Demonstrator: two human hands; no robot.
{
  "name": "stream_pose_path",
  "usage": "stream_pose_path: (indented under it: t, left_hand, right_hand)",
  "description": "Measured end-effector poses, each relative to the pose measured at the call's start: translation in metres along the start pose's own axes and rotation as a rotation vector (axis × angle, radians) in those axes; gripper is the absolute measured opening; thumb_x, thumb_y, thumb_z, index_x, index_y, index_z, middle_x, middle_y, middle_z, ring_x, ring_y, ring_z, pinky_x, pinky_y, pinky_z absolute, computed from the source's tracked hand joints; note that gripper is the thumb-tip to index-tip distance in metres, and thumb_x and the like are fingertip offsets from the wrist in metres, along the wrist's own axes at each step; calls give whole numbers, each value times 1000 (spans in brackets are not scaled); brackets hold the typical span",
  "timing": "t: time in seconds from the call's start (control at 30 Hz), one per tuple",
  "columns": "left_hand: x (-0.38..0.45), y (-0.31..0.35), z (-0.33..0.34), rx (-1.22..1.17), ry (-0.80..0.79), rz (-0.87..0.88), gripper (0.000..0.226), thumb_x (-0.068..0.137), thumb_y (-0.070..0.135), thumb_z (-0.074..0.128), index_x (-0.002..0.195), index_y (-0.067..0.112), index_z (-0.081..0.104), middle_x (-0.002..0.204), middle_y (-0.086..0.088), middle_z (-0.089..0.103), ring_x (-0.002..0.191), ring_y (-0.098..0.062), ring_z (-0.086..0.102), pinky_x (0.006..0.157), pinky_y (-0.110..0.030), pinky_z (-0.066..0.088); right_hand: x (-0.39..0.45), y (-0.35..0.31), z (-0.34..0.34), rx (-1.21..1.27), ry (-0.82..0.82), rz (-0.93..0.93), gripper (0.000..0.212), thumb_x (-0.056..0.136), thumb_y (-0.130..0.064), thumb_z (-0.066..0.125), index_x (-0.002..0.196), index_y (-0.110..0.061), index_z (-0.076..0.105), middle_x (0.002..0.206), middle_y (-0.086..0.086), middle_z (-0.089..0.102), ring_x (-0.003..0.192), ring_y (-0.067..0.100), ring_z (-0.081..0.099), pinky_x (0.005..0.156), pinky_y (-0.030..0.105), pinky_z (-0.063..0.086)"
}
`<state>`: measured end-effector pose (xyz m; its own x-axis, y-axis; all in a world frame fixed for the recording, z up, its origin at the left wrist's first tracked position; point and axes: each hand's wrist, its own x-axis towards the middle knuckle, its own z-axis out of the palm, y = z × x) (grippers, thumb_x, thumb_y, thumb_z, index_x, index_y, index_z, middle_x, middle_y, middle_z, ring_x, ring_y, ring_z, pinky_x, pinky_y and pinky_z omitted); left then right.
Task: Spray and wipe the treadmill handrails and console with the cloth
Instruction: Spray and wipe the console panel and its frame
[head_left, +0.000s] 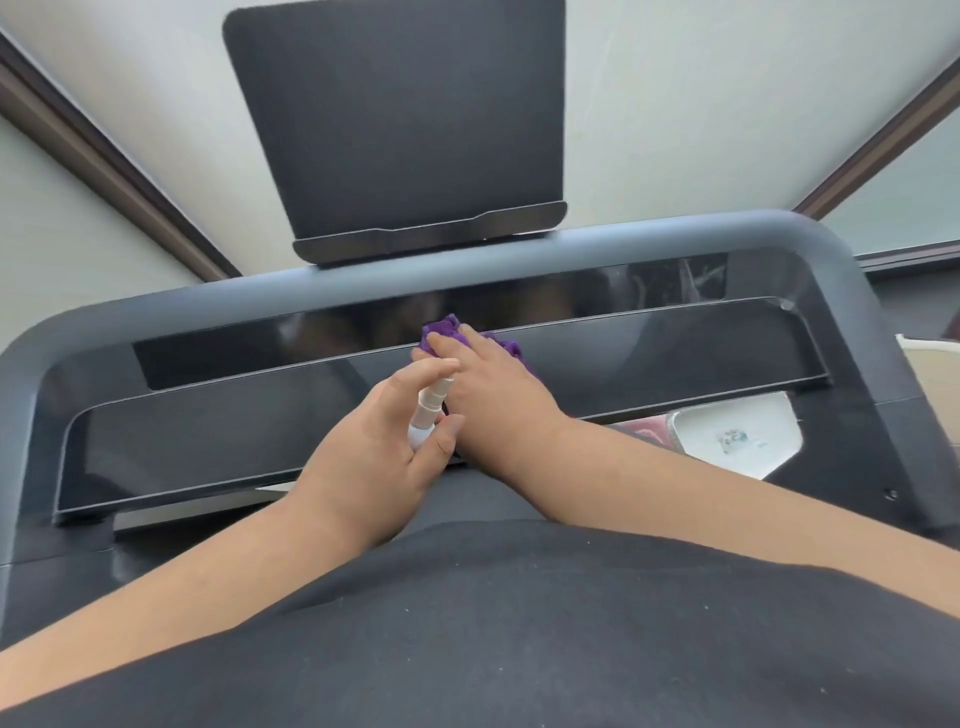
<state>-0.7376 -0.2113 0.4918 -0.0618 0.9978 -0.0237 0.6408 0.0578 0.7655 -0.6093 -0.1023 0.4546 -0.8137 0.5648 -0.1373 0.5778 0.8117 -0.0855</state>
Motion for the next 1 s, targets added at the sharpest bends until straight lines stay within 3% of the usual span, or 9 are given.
stream_pose_path:
  t: [0.1, 0.2, 0.27, 0.37, 0.57, 0.73, 0.87, 1.0]
  left_hand:
    - [9, 16, 19, 6, -6, 28, 41, 92, 46, 54, 129, 55, 38, 116, 15, 57, 101, 2, 56, 89, -14, 40]
    - [18, 31, 39, 10, -37, 22, 45, 92, 41, 56, 130, 55, 35, 102, 18, 54, 89, 4, 55, 81, -11, 38]
    - [22, 43, 52, 26, -45, 32, 46, 92, 39, 57, 128, 56, 35, 101, 23, 54, 88, 8, 54, 78, -5, 35]
    - [28, 63, 68, 60, -51, 54, 46, 91, 42, 56, 127, 58, 33, 104, 29, 53, 89, 14, 53, 76, 0, 34]
    - [32, 88, 90, 71, -33, 68, 48, 92, 42, 60, 128, 57, 33, 103, 28, 55, 90, 9, 56, 76, -9, 39]
    - [27, 98, 96, 86, 19, 68, 46, 89, 41, 57, 127, 55, 35, 107, 42, 52, 93, 13, 53, 78, -3, 36]
    - [21, 102, 98, 64, 60, 76, 45, 88, 50, 50, 130, 54, 34, 94, 25, 57, 84, 7, 55, 76, -15, 40]
    - [18, 100, 104, 63, 56, 81, 45, 88, 49, 50, 132, 47, 37, 87, 17, 56, 75, 7, 55, 74, -22, 42]
  right_hand:
    - [-26, 38, 1, 120, 18, 148, 65, 96, -52, 36, 151, -20, 34, 157, 4, 34, 146, 28, 24, 120, 43, 20]
    - [-63, 83, 1, 191, 183, 310, 59, 91, -49, 59, 139, -16, 53, 145, 6, 51, 135, 33, 43, 114, 41, 30]
    - [-87, 115, 2, 175, 222, 370, 57, 89, -46, 63, 136, -15, 57, 140, 7, 55, 131, 32, 48, 114, 40, 31]
    - [-115, 157, 3, 229, 180, 475, 58, 92, -47, 58, 142, -17, 51, 147, 6, 49, 136, 30, 42, 117, 41, 29]
    - [-159, 221, 0, 247, 158, 638, 60, 94, -47, 55, 147, -23, 45, 154, 3, 40, 141, 29, 35, 118, 42, 27]
    - [-162, 224, 0, 298, 247, 640, 52, 95, -38, 57, 141, -14, 53, 148, 8, 48, 135, 33, 42, 113, 43, 31]
    - [-166, 208, 5, 385, 481, 555, 43, 94, -23, 64, 134, -7, 60, 140, 12, 56, 126, 36, 51, 109, 46, 37]
    - [-144, 174, 6, 385, 602, 278, 43, 85, -15, 74, 124, -2, 66, 129, 16, 64, 114, 36, 62, 101, 46, 47]
